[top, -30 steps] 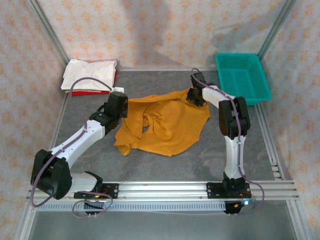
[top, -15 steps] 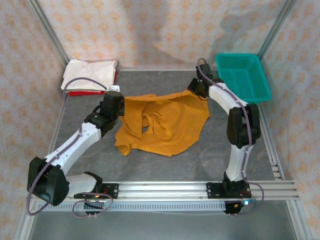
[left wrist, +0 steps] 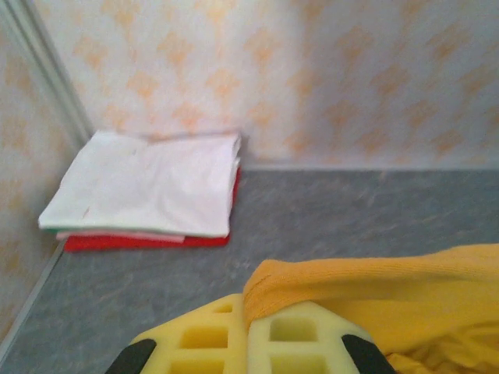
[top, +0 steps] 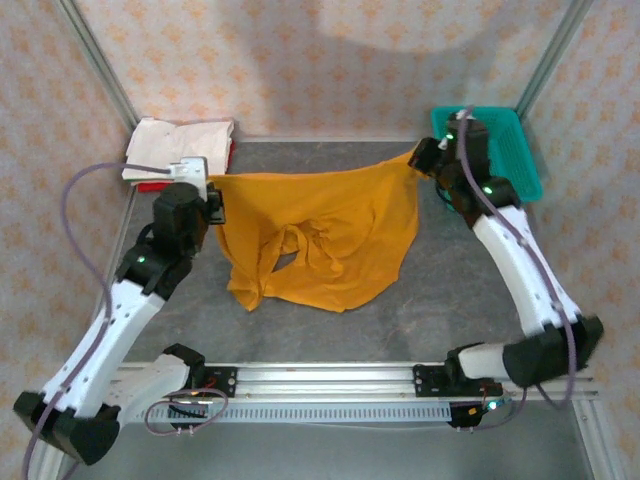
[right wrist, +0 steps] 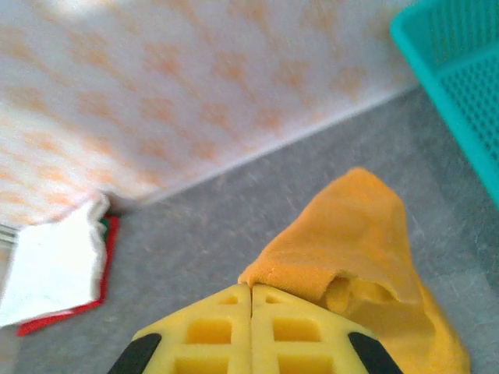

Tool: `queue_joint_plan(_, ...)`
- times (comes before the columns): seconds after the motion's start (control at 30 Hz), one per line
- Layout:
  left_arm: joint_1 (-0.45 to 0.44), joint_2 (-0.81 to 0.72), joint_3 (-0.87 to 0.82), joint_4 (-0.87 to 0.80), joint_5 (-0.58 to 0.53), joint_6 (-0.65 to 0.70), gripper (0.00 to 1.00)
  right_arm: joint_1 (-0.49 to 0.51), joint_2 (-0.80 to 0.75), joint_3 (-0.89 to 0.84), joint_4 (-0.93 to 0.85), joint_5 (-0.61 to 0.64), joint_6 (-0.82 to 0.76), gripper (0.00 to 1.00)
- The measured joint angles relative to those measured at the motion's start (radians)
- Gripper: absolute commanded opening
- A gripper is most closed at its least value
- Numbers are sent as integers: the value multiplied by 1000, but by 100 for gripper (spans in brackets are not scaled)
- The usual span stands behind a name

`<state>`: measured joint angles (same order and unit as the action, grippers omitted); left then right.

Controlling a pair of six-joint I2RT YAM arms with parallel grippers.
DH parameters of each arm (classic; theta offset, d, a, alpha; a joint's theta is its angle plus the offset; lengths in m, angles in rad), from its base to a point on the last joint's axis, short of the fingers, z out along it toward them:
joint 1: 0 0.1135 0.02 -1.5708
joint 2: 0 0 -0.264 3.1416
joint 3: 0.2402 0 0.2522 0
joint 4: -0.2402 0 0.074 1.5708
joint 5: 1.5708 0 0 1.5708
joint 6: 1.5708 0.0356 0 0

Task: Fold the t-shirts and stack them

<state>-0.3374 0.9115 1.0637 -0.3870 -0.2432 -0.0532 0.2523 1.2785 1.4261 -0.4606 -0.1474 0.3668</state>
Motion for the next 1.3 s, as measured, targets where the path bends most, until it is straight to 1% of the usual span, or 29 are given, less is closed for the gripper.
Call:
queue_joint_plan(0.17, 0, -159, 91, -76, 187, 11, 0, 0, -291, 18, -51, 21, -67, 0)
queue_joint_plan(0.27, 0, -241, 159, -133, 302, 14, 0, 0, -414, 64, -103, 21, -98, 0)
queue_joint_plan(0.4, 0, -283, 311, -204, 415, 20, 0, 0, -534, 150, -188, 21, -122, 0)
queue_joint_plan(0.47, -1, -283, 379, -218, 460, 21, 0, 0, -562, 222, -238, 30, -134, 0)
queue_joint_plan(0.53, -1, -282, 421, -230, 489, 21, 0, 0, -557, 306, -285, 49, -147, 0)
queue_joint_plan(0.6, -1, -269, 463, -252, 496, 24, 0, 0, -526, 398, -327, 78, -165, 0)
queue_joint_plan(0.67, -1, -235, 513, -267, 472, 33, 0, 0, -469, 495, -354, 110, -187, 0)
queue_joint_plan(0.73, -1, -177, 569, -284, 410, 48, 0, 0, -375, 607, -362, 144, -205, 0)
queue_joint_plan(0.8, -1, -108, 610, -286, 341, 69, 0, 0, -269, 690, -356, 153, -216, 0)
queue_joint_plan(0.87, 0, -24, 618, -278, 258, 102, 0, 0, -154, 731, -329, 156, -222, 0)
queue_joint_plan(0.93, 22, 64, 615, -274, 219, 127, 0, 0, -39, 721, -295, 154, -223, 0)
queue_joint_plan(1.07, 113, 272, 556, -198, 205, 145, 0, 0, 193, 634, -195, 121, -218, 0)
queue_joint_plan(1.1, 135, 320, 527, -171, 205, 145, 0, 0, 248, 610, -179, 104, -211, 7)
queue_joint_plan(1.13, 163, 372, 489, -142, 208, 140, 0, 0, 311, 583, -166, 77, -205, 16)
queue_joint_plan(1.17, 192, 420, 444, -112, 212, 131, 0, 0, 368, 549, -146, 40, -195, 20)
queue_joint_plan(1.23, 252, 505, 339, -57, 212, 110, 0, 3, 436, 454, -102, -38, -175, 22)
queue_joint_plan(1.3, 300, 565, 247, -27, 208, 95, 0, 16, 449, 317, -49, -100, -160, 27)
